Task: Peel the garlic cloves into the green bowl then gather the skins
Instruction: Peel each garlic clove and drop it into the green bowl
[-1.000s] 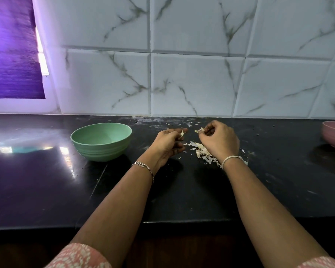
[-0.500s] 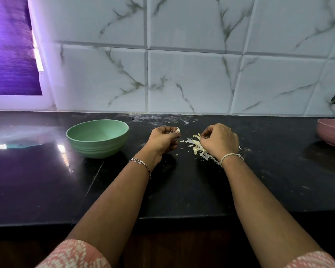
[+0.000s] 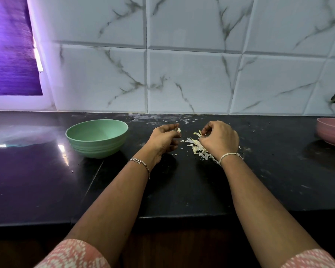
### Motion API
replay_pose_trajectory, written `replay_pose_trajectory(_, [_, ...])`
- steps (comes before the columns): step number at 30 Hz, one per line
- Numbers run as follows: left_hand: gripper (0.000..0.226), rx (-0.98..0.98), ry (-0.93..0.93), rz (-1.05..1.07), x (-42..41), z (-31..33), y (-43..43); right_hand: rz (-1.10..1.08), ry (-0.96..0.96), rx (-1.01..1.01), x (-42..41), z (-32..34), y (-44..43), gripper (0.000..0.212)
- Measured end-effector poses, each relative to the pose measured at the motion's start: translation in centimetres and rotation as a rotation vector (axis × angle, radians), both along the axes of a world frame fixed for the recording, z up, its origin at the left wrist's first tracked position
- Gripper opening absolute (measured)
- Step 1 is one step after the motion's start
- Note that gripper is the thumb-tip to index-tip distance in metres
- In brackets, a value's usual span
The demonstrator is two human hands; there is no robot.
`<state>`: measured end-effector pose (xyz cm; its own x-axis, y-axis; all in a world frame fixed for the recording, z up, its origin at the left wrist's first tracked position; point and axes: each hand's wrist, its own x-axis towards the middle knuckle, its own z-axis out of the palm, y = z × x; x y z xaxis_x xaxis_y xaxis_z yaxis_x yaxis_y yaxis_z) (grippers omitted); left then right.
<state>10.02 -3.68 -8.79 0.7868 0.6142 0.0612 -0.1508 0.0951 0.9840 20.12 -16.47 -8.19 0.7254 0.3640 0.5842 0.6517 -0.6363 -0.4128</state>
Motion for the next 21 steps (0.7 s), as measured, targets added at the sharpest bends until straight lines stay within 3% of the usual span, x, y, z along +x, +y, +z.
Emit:
replay_pose_trajectory(3, [0.037,-0.023,0.011,-0.059,-0.26,0.34,-0.32,-0.011,-0.044,0.049,-0.1,0.03,0.05,0.001])
replay_pose_trajectory(9, [0.052,-0.05,0.036,-0.188,-0.41,0.29,-0.35,0.003,-0.029,0.082,-0.31,-0.02,0.1,0.022])
replay_pose_trajectory(13, [0.056,-0.04,0.066,-0.241,-0.28,0.17,-0.3,0.1,0.101,0.202,0.05,0.05,0.31,0.027])
replay_pose_trajectory(18, [0.056,-0.064,0.072,-0.261,-0.11,0.13,-0.23,0.136,0.228,0.308,0.29,0.21,0.54,0.012])
replay_pose_trajectory(21, [0.057,-0.081,0.071,-0.287,-0.06,0.15,-0.33,0.176,0.264,0.376,0.44,0.1,0.87,0.02])
